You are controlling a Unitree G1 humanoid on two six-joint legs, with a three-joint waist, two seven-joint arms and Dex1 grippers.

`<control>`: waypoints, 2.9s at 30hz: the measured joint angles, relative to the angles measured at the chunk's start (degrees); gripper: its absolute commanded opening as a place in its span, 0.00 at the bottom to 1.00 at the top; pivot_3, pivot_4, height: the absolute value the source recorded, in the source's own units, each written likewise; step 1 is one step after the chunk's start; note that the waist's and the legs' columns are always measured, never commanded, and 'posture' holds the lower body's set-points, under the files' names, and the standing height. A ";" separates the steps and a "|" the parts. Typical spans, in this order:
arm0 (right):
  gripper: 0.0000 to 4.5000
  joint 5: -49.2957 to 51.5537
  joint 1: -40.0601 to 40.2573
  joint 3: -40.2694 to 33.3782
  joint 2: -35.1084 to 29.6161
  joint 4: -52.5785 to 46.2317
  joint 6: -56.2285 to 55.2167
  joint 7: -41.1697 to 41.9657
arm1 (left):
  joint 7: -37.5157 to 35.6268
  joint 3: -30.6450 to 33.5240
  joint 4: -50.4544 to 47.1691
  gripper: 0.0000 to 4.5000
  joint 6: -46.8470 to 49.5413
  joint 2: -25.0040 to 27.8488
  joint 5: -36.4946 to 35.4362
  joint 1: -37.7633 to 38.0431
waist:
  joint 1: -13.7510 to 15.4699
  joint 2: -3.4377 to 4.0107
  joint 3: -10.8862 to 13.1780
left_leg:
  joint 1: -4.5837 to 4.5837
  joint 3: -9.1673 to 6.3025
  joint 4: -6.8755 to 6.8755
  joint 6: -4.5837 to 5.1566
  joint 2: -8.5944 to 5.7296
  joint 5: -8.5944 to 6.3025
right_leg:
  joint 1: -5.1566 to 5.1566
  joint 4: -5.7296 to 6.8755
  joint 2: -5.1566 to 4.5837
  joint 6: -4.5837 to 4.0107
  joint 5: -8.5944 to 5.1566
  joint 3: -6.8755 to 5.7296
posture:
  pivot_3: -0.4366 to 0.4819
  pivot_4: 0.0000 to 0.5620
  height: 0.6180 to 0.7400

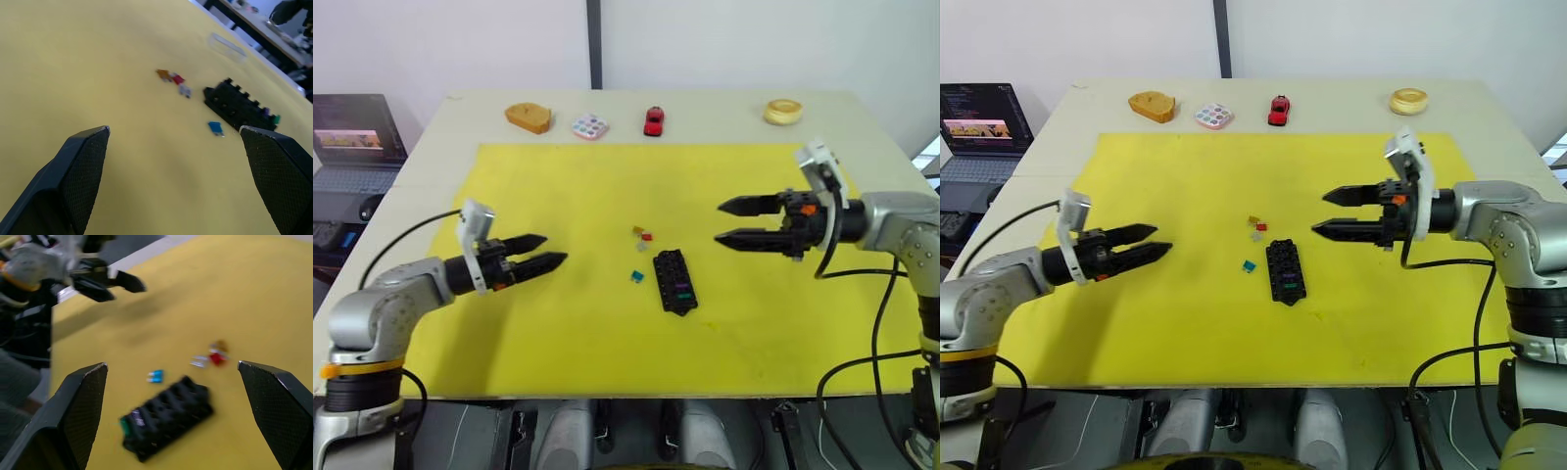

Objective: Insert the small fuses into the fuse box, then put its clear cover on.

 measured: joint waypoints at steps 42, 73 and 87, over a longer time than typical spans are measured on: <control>1.00 7.18 14.97 -3.34 0.16 -17.19 2.95 -14.61 | 2.92 -11.31 19.70 0.81 15.90 -23.73 0.95 -14.75 | 2.04 0.06 -0.12 | 0.14 -0.13 0.23 0.50 -0.23 -0.26 | 0.46 -0.24 -0.18 0.03 0.04 -0.04 | 0.48 0.27 1.00; 1.00 13.89 6.63 -3.92 0.00 -11.87 12.17 -20.09 | 12.91 1.05 7.44 0.29 19.36 -18.95 -7.60 -4.00 | -1.27 0.30 -0.44 | 0.91 -0.02 -0.91 0.01 -0.04 -0.07 | 0.98 -0.85 -0.01 0.11 0.11 -0.06 | 0.48 0.27 1.00; 1.00 12.61 8.92 -2.83 -6.06 -15.10 11.08 -14.05 | 5.22 -15.74 11.23 0.74 10.79 -17.39 1.82 -10.74 | 1.69 0.26 -0.42 | 0.91 -0.01 -0.80 0.24 -0.11 -0.22 | 0.88 -1.13 -0.13 -0.05 0.16 -0.05 | 0.48 0.27 1.00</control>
